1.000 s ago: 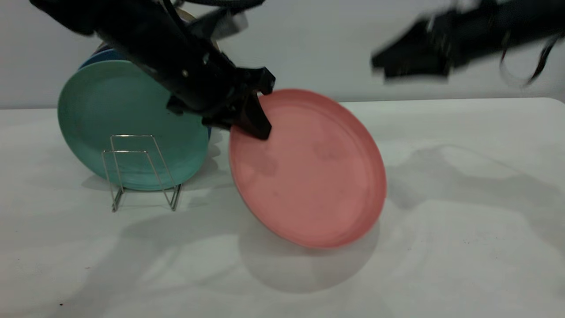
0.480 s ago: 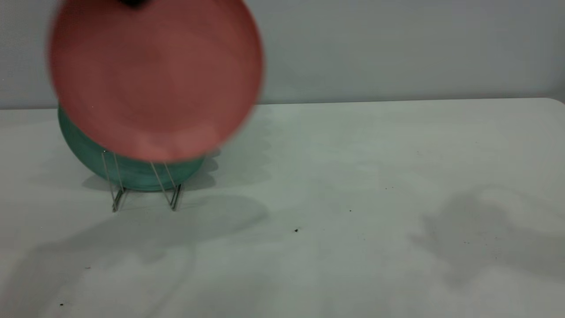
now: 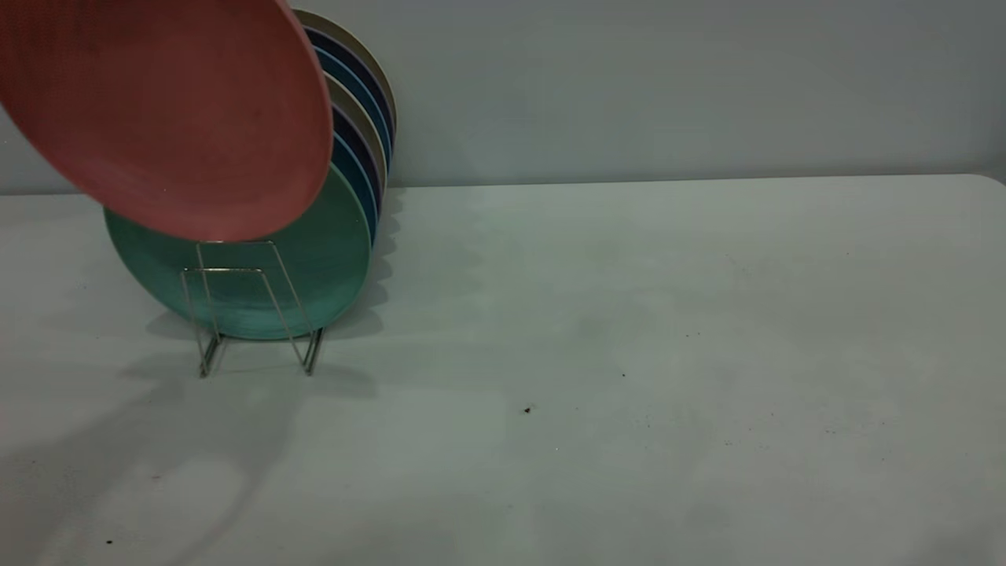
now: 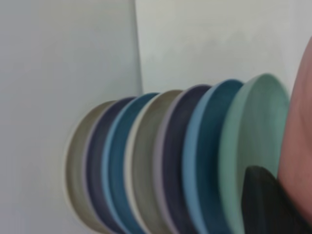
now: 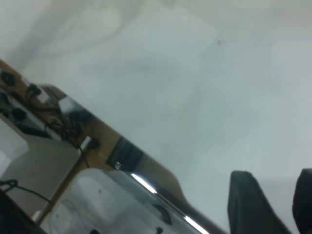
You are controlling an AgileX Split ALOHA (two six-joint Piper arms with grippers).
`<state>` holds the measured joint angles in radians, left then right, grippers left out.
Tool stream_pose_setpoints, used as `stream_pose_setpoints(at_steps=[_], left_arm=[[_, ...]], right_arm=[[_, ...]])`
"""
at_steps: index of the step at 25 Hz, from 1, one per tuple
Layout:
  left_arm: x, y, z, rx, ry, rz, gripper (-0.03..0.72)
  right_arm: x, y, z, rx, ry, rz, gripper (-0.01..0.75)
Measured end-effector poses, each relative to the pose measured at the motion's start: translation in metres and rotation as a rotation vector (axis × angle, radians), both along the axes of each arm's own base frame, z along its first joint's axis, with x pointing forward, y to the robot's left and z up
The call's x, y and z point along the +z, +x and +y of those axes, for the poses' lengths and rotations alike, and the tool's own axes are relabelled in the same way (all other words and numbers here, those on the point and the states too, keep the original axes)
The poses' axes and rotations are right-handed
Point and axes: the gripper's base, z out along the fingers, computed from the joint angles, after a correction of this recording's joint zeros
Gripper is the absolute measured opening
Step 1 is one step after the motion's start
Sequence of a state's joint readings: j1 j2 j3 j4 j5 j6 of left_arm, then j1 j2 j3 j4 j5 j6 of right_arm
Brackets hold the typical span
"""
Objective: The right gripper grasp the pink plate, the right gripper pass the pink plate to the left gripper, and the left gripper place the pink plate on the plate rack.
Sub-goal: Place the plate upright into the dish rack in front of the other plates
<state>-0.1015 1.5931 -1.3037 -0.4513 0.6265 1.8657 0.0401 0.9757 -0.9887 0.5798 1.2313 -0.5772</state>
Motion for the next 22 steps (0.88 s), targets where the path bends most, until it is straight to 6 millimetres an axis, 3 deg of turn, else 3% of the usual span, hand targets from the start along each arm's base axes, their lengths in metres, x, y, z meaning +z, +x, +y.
stream_pose_setpoints(at_steps=[6, 9, 16, 22], left_arm=[[-0.011, 0.012, 0.001, 0.008, 0.018, -0.026, 0.075], [-0.02, 0.016, 0.0, 0.008, 0.022, -0.005, 0.075], [-0.029, 0.021, 0.001, 0.016, 0.036, 0.009, 0.075], [-0.029, 0.022, 0.004, 0.069, 0.034, 0.019, 0.075]], right_arm=[[-0.029, -0.073, -0.012, -0.079, -0.083, -0.061, 0.243], [-0.042, -0.1, -0.021, -0.18, -0.127, -0.098, 0.243], [-0.048, -0.137, -0.034, -0.328, -0.169, -0.235, 0.243], [-0.047, -0.148, -0.038, -0.354, -0.188, -0.297, 0.243]])
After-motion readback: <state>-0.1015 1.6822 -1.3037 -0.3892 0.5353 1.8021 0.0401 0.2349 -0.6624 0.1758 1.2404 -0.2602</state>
